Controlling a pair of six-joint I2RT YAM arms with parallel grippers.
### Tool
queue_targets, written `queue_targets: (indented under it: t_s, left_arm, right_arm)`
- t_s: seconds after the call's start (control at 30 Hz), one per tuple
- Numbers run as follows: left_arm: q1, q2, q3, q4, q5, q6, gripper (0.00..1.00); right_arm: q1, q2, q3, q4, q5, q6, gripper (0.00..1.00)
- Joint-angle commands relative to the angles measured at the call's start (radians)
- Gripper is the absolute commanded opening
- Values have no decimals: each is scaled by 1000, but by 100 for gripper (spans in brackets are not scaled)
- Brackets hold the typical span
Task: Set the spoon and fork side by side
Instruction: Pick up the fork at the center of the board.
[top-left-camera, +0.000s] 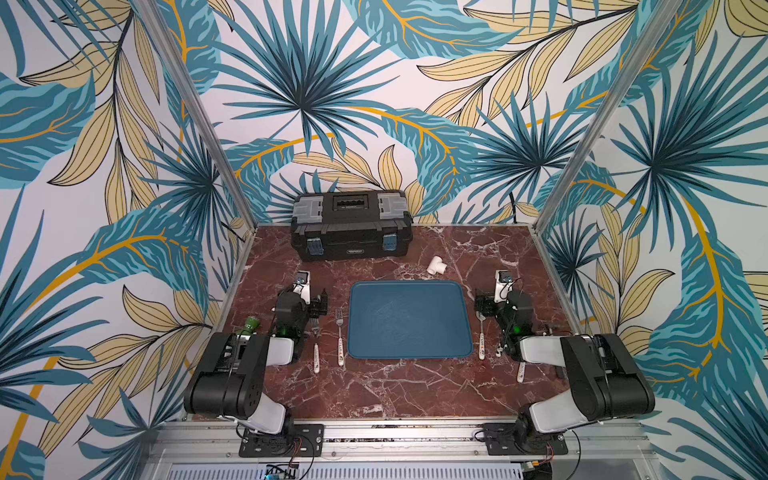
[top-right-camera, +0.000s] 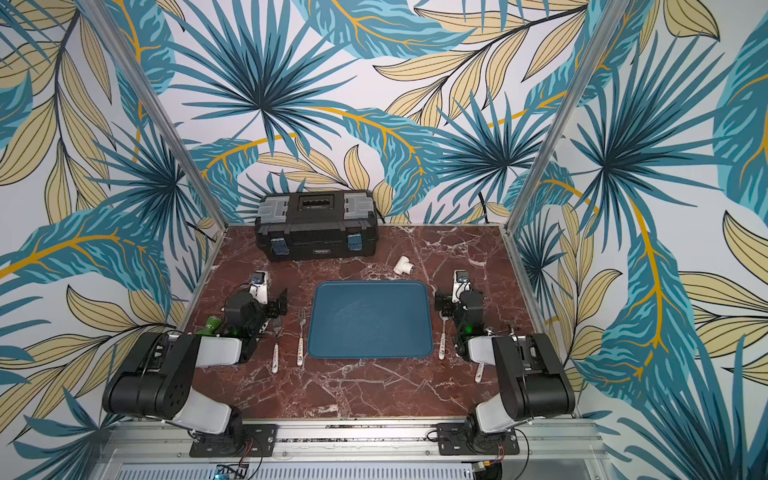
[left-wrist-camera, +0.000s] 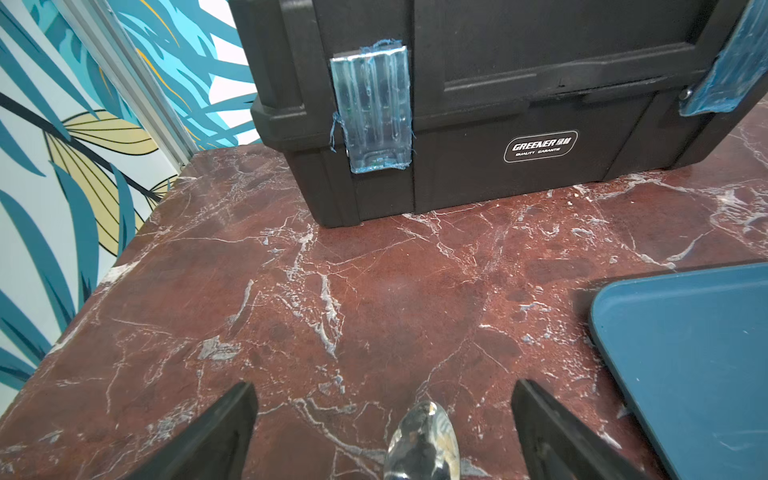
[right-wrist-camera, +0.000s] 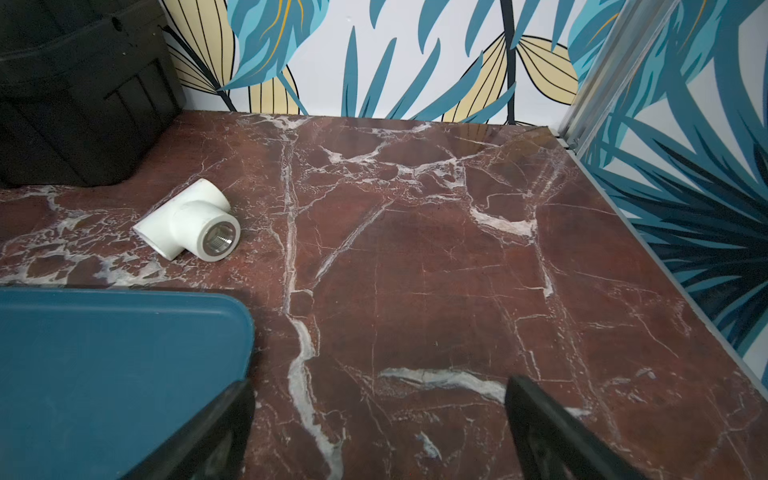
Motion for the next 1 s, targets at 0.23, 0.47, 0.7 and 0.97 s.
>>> queue_targets:
  t_s: [0.23,0.47,0.7,0.97]
  left_arm:
    - [-7,-12,32,-2,-4,14,100]
    - [-6,-12,32,-2,-3,14,100]
    - [-8,-19,45,-24,-45,1,100]
    - [-130,-268,516,-811,-314,-110,100]
  right_arm:
    - [-4,-7,11,11,22,22,100]
    - [-4,-9,11,11,24,22,100]
    - [-3,-81,101,-181,180,65,100]
    - [-3,-203,530,-974,397,458,100]
